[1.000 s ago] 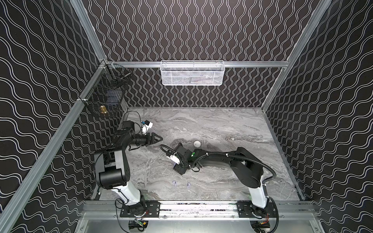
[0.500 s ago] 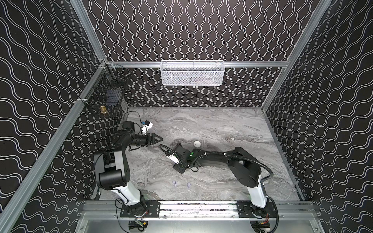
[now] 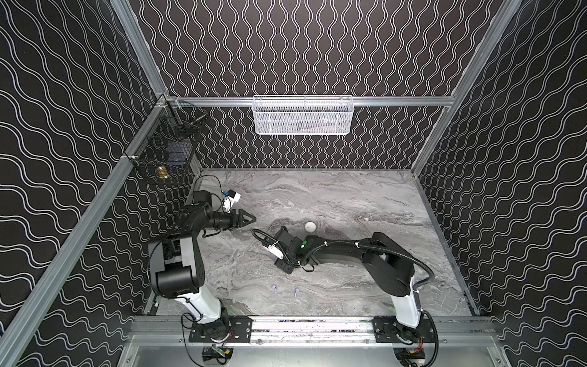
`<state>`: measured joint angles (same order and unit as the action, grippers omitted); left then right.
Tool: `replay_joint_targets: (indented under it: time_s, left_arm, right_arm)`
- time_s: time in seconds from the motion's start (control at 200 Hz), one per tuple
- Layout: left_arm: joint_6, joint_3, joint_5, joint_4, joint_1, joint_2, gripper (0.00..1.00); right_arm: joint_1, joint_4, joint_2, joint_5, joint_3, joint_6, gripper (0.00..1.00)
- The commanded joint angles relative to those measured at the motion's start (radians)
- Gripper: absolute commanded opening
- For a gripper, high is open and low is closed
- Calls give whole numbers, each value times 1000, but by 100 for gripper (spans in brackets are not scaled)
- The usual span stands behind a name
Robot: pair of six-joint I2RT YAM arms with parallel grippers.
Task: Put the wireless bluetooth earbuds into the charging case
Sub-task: 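Lift the lilac case with the right gripper while the left arm reaches toward it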
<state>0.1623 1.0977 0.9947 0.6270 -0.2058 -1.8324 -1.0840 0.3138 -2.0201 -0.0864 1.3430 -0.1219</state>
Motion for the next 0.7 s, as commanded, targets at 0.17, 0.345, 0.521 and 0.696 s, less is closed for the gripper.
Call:
replay_joint_targets:
  time_s: [0.17,0.345,0.521,0.696]
  left_arm:
    - [30,20,-88,-17,134,16,67]
    - [9,44,-89,-37,291,-13,67]
    - [-1,92,20,-36,376,-56,66]
    - [12,98,81,-12,473,-54,63]
  right_arm:
    - [-7,-23,201,-122,-101,1,40]
    - [-11,32,375,-219,-206,50,40]
    - [-18,45,544,-245,-311,108,40]
    - [-19,58,612,-263,-340,139,40]
